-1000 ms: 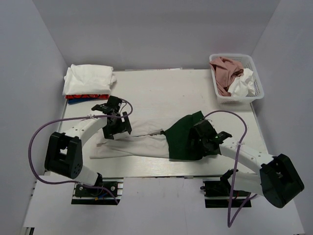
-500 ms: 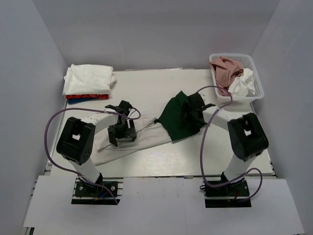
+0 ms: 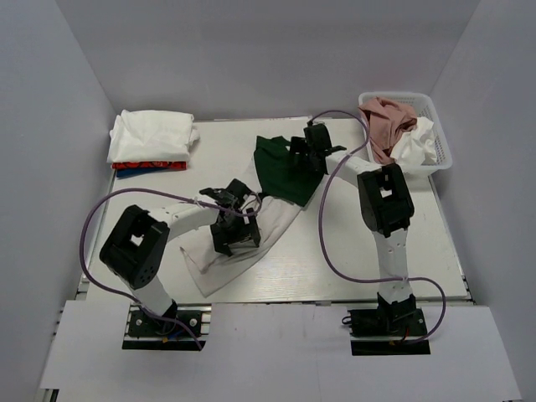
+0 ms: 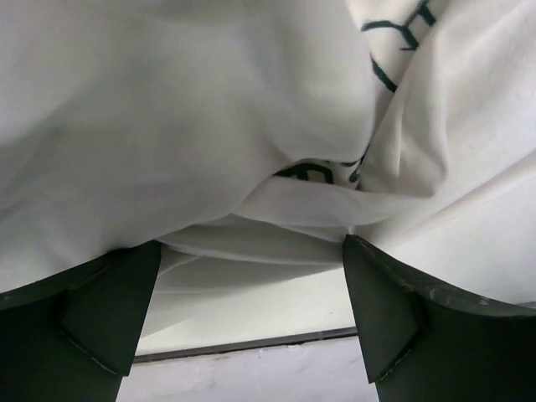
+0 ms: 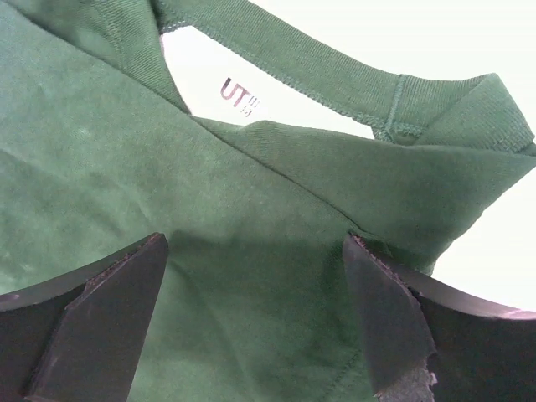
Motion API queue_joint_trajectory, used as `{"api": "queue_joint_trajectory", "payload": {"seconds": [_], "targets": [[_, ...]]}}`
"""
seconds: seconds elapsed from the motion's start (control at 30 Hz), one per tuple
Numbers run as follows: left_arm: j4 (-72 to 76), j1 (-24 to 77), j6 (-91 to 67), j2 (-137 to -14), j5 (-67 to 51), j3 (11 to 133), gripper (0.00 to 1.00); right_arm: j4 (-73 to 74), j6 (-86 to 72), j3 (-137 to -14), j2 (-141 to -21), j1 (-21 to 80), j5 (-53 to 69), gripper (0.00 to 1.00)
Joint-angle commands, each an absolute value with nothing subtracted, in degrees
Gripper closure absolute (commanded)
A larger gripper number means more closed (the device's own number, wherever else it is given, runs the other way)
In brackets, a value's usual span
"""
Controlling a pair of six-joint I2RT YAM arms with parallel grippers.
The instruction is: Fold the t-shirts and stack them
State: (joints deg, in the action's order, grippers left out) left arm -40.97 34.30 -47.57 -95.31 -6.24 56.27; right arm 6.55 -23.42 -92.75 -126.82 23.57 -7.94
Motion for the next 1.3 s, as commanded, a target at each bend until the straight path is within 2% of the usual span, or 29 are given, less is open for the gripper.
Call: {"api": "queue_joint_trajectory", "payload": {"seconds": [0.0,0.1,0.2,0.27,0.37,0.5,0.53,0.57,0.67,0.97,1.0,1.17,1.27], "targets": [[-44.2,38.9,-48.6,-93.6,0.2,60.1,0.00,7.7,-20.3,-93.7,-123.7,23.3,-0.8,0.10],[-51.2,41.6,-40.0,-90.6,11.5,69.0,0.00,2.9,-17.7,-87.2,-114.0,23.8,4.5,0.10],[-51.2,41.6,-32.5,-90.7,15.3,73.1,0.00,4.2,-17.3,-82.8,-107.3,23.7,4.2,0.10],[-46.0,42.1,-22.4,-92.1,14.3,75.1,0.00,6.7,-17.7,-80.2,-101.5,23.8,2.6,0.10],[-38.1,42.1,-11.3,-98.7,8.6,79.0,0.00,9.9,-20.1,-74.4,-94.3,23.6,-4.6,0.10],[-40.8,42.1,-6.1,-112.7,8.1,92.3,0.00,10.9,-24.3,-64.8,-81.1,23.3,-11.9,0.10],[-41.7,42.1,-5.5,-115.5,8.1,97.7,0.00,10.0,-26.9,-58.4,-78.9,23.4,-12.8,0.10],[-43.4,42.1,-4.3,-120.4,7.6,100.1,0.00,8.5,-27.6,-56.0,-72.7,23.4,-12.2,0.10],[-47.1,42.1,-4.3,-126.4,9.3,107.4,0.00,5.8,-30.2,-45.9,-64.4,23.3,-8.1,0.10],[-49.6,41.0,-3.8,-139.6,10.8,117.0,0.00,7.2,-27.7,-33.3,-56.0,23.3,-2.2,0.10],[-50.2,41.0,-3.8,-144.1,10.8,124.2,0.00,7.1,-26.3,-32.3,-54.9,23.3,-1.8,0.10],[-50.2,40.4,-3.8,-151.5,10.3,134.4,0.00,7.6,-22.8,-32.2,-53.0,23.4,1.2,0.10],[-44.0,40.4,-4.9,-152.3,11.9,135.2,0.00,7.7,-18.7,-32.2,-53.5,23.6,4.3,0.10]]}}
